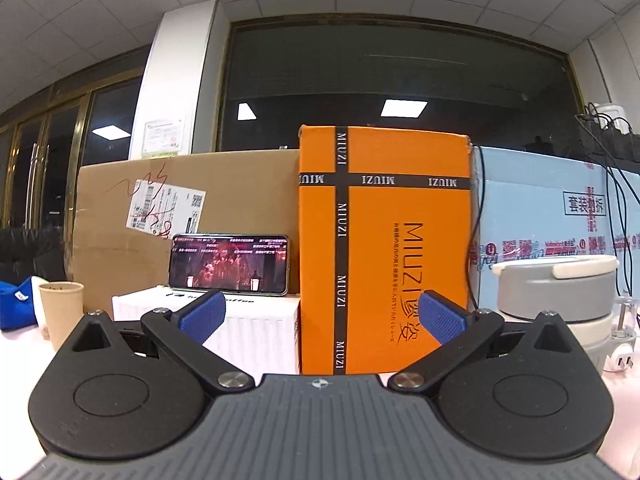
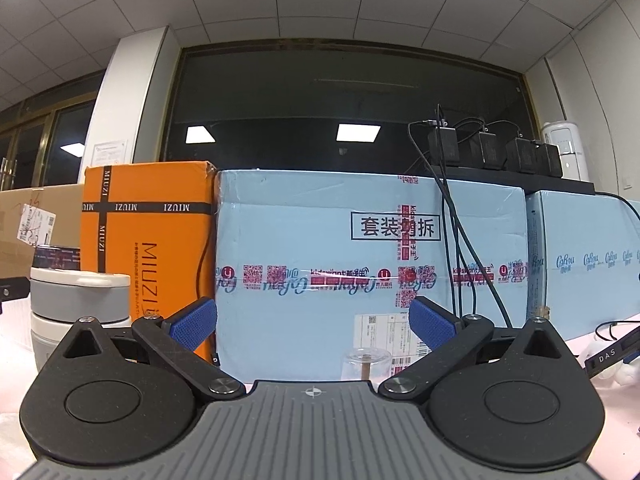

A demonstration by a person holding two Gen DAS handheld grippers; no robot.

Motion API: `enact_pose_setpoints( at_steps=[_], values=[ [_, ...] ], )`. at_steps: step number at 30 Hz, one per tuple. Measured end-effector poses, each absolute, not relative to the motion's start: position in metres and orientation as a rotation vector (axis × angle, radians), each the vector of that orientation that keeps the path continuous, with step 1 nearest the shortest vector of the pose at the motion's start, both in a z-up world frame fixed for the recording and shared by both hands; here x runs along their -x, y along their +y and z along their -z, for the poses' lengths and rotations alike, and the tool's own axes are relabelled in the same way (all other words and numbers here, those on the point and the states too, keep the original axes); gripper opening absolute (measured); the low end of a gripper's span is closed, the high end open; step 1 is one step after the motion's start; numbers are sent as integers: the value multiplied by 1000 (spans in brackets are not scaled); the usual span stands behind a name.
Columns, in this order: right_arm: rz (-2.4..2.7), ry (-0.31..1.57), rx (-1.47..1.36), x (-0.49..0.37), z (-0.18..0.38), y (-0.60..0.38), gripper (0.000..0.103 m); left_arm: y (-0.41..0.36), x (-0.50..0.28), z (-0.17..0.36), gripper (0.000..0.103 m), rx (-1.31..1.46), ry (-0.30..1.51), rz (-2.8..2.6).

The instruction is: Clean container

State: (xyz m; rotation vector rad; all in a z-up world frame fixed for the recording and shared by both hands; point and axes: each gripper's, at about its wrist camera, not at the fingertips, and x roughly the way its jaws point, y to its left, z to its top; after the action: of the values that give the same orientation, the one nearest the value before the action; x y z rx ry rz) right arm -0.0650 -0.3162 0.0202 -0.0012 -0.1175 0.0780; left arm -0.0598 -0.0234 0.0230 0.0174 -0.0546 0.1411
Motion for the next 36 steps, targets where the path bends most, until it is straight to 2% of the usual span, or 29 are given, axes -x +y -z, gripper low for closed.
enact_pose_setpoints(
  at_steps=[36],
  values=[
    [-44, -145, 20, 71, -20, -313, 103, -28, 68, -25, 103, -40, -97, -146]
  ],
)
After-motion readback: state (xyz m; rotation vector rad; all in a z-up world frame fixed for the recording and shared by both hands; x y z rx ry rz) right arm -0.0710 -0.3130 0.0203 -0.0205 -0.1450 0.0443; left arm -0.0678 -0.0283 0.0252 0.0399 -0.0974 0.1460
